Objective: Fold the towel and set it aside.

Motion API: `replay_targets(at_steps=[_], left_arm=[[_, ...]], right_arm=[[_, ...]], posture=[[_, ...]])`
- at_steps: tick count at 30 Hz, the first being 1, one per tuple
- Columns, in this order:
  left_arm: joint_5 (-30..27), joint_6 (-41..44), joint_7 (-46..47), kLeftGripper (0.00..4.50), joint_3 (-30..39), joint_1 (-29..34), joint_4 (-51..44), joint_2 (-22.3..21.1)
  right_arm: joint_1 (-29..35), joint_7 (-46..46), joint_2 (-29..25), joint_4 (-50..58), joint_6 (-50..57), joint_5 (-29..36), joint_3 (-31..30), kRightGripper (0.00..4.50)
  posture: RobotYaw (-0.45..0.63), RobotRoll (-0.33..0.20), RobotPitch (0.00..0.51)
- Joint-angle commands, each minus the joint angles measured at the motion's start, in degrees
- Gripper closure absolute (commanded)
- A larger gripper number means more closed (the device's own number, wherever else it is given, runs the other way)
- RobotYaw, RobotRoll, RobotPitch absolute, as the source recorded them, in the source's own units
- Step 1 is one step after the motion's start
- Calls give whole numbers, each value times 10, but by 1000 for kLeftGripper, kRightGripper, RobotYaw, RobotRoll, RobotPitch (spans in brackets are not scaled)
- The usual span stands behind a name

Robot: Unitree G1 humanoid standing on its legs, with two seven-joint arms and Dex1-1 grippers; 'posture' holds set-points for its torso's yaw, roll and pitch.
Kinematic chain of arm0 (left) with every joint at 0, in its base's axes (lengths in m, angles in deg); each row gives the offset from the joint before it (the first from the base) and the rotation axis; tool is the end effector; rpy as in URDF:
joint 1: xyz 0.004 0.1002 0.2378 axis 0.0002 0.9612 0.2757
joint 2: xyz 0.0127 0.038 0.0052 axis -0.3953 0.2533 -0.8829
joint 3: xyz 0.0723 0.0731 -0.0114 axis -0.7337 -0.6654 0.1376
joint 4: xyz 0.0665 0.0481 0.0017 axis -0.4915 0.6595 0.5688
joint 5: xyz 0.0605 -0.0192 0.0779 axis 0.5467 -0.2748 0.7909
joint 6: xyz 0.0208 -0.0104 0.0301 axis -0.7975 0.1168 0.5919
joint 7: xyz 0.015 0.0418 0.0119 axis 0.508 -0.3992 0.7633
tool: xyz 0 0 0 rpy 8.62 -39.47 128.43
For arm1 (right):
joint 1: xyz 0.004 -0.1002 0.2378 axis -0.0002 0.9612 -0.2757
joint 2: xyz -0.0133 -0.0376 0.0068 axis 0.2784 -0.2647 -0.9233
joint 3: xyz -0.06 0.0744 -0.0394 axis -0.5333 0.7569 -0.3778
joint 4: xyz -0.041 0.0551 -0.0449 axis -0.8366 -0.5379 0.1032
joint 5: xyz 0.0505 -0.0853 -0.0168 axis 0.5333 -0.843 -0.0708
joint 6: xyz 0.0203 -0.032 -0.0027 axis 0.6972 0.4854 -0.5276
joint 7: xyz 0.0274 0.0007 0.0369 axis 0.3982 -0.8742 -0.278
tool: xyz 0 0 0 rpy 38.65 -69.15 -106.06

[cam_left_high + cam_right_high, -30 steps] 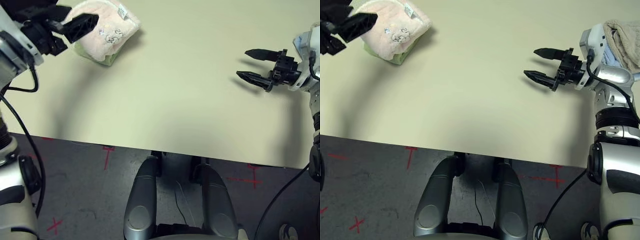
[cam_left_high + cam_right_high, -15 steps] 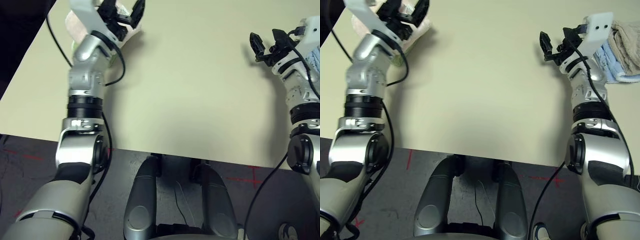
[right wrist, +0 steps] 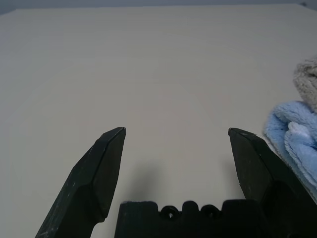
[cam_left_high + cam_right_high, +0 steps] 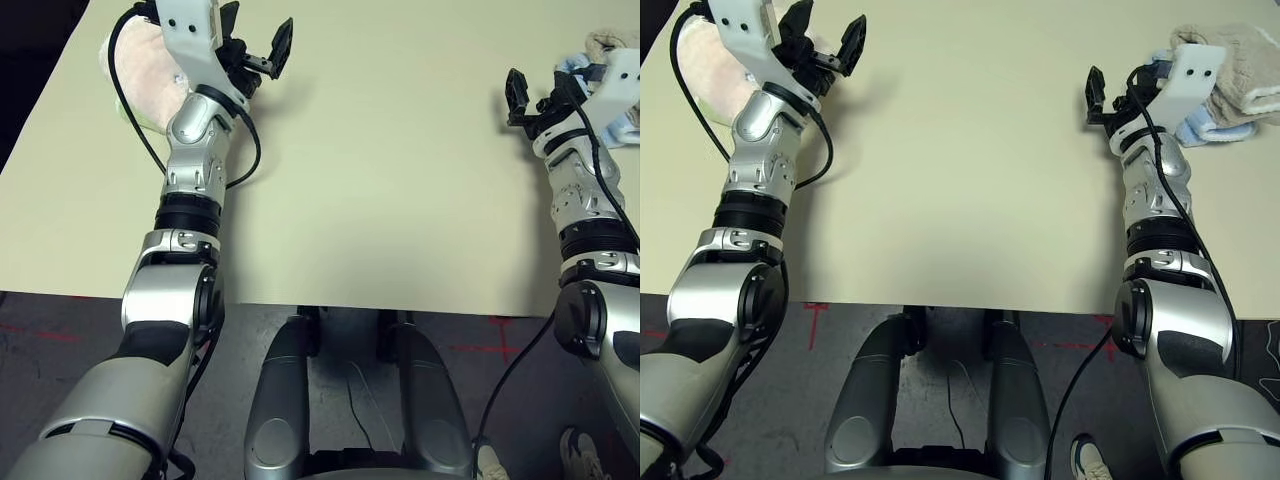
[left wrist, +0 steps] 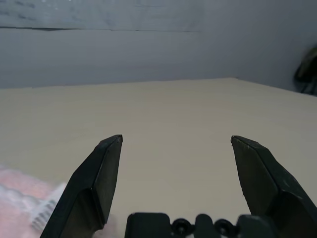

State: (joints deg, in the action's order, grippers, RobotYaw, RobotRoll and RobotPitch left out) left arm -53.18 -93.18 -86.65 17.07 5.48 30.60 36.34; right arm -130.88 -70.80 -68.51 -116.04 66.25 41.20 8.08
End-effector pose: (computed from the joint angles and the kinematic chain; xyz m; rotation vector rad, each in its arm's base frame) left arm 0.3508 0.1769 0.2499 0.0428 -0.6470 -0.5164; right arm 0.3418 -0.2730 0.2051 0.0253 -0.3822 0.0876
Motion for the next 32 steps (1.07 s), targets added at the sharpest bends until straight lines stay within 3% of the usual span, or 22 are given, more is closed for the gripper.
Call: replay_targets(at_steps=[1, 6, 12, 19, 32], left_arm=[[-21, 41, -13, 50, -2, 26, -56, 9], [5, 51, 40, 50, 2, 37, -54, 15], [47, 56, 135, 50, 3, 43, -10, 23], [99, 63, 201, 50, -10, 39, 61, 22], [125, -35, 212, 50, -6, -16, 123, 9]], right_arm=[[6, -30, -12, -14, -2, 1, -2, 0], [-11, -3, -23, -52, -42, -22, -2, 0], [-36, 72, -19, -87, -104, -31, 12, 0], [-43, 93, -7, -105, -127, -35, 6, 0], [-36, 70, -8, -98, -125, -32, 4, 0]], posture=[[2, 0, 360], [0, 0, 362], [-3, 0, 371], [-4, 0, 380], [-8, 0, 384]])
